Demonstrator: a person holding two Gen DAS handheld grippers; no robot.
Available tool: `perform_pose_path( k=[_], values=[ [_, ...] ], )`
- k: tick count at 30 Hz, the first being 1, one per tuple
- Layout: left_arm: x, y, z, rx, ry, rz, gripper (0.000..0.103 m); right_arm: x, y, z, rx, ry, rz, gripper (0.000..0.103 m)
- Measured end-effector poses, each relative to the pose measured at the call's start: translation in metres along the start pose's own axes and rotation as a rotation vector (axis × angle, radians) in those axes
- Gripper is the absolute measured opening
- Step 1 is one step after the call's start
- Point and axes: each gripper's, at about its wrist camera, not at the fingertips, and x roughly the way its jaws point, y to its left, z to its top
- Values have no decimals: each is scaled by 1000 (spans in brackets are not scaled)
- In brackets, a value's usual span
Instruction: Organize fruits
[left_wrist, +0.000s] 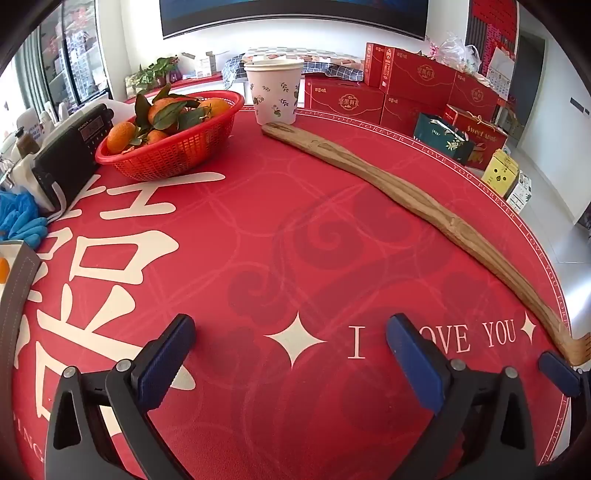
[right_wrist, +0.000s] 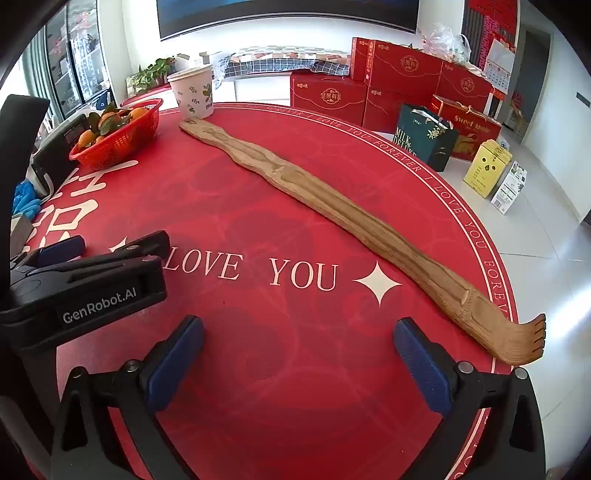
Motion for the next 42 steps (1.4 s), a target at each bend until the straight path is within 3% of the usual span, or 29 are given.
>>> perform_pose_path(
  k=[42],
  values=[
    [0,0,0,-11,4,-16,103,0,1,1,24,8,-16,103]
  ],
)
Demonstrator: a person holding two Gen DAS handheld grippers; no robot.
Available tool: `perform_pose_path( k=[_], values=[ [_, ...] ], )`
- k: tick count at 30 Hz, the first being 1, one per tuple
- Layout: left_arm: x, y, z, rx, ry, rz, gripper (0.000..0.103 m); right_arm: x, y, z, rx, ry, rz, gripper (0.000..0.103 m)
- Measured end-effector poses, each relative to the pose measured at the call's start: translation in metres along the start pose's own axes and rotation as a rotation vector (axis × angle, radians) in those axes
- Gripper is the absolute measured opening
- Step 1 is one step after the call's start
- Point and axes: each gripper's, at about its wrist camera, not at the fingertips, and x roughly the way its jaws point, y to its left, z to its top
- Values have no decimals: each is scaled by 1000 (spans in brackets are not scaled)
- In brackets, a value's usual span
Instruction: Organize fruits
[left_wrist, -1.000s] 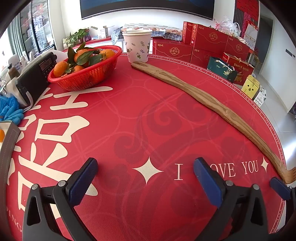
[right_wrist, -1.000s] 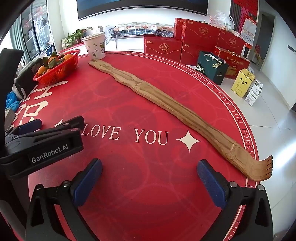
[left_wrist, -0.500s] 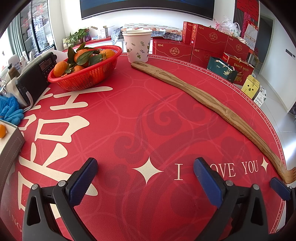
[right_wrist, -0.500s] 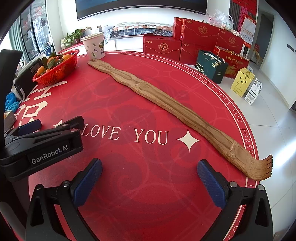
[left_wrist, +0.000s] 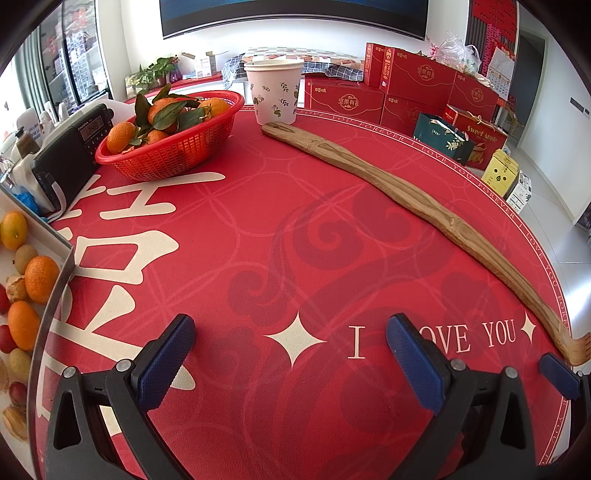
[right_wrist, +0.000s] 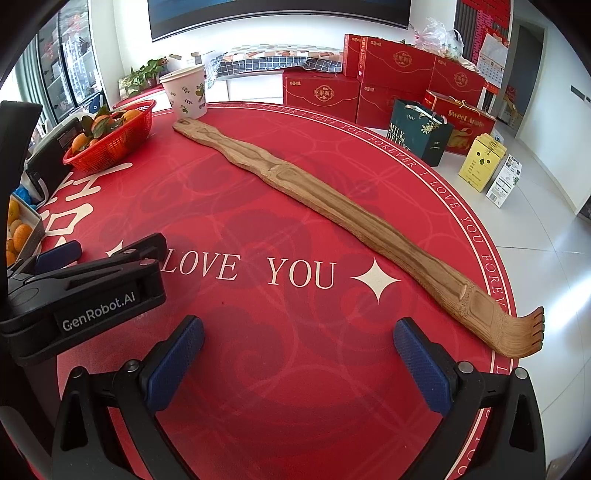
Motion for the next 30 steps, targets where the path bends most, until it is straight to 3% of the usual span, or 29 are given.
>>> perform_pose_path(
  k=[30],
  values=[
    [2,-2,-1,0,-1,-2,103,0,-1,1,12,6,-7,103]
  ],
)
